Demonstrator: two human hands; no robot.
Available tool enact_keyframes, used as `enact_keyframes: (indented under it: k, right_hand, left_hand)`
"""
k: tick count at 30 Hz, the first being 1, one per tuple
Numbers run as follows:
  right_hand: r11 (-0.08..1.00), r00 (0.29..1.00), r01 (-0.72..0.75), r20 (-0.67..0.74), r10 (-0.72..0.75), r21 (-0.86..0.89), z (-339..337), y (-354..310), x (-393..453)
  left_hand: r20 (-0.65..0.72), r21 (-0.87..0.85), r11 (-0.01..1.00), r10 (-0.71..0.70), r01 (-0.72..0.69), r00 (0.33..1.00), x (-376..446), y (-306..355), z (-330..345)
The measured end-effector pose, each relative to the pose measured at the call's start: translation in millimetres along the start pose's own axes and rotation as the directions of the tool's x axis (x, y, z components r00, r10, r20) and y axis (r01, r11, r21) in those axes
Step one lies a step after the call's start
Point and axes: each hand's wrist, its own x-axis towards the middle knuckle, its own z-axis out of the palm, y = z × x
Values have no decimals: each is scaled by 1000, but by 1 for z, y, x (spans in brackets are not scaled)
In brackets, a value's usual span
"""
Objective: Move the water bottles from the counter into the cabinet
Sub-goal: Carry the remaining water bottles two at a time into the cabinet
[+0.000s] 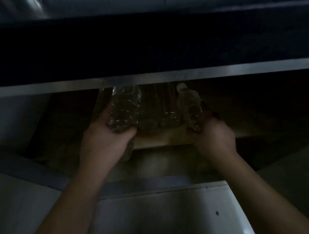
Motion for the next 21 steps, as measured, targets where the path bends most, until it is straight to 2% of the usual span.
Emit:
enact_keyframes:
  k: [5,10,15,19,21]
  right_hand:
    - [1000,998,-24,-61,23,-15,7,-5,0]
    - [995,994,-86,-72,83,-50,14,-9,4]
    - [968,991,-130,-24,128,-216,20,-11,11]
    - [932,990,-135,-21,136,-338,28,-12,14]
    - [933,993,-119,-31,116,-339,30,-11,16]
  left_hand:
    - [-21,26,999,-21,22,1000,6,-10,-14]
    - [-50,169,984,-48,56,998,12,-11,-26]
    - [-93,330,941,-50,79,994,21,-12,-30]
    - [-100,430,902,4,39,995,30,-8,-24]
    - [-83,485,874,34,11,996,39,0,-19]
